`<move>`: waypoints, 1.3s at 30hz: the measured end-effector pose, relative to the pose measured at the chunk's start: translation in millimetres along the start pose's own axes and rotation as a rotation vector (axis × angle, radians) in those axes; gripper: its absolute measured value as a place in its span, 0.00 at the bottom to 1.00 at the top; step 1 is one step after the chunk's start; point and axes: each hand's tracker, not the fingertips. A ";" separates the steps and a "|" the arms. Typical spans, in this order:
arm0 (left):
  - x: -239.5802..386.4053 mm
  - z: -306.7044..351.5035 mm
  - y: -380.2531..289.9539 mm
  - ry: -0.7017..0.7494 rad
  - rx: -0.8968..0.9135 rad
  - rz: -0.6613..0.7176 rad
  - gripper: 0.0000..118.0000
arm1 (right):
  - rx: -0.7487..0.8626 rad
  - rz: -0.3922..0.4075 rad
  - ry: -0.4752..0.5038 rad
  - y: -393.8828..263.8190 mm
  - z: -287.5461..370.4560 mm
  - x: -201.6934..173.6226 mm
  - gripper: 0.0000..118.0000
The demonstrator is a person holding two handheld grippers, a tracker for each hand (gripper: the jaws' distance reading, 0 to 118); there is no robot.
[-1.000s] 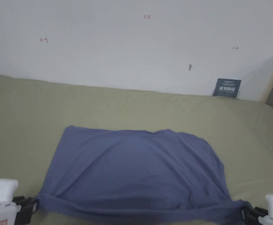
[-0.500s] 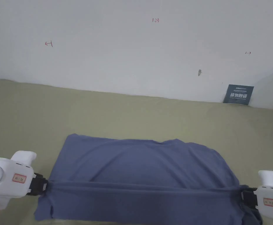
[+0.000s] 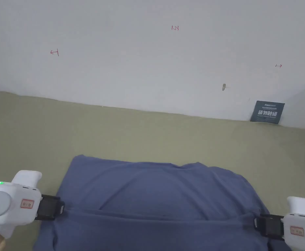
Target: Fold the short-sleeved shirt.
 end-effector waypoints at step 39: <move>3.0 -19.5 -69.8 0.052 -0.032 0.017 0.60 | -0.076 -0.139 0.027 -61.0 38.7 33.4 0.80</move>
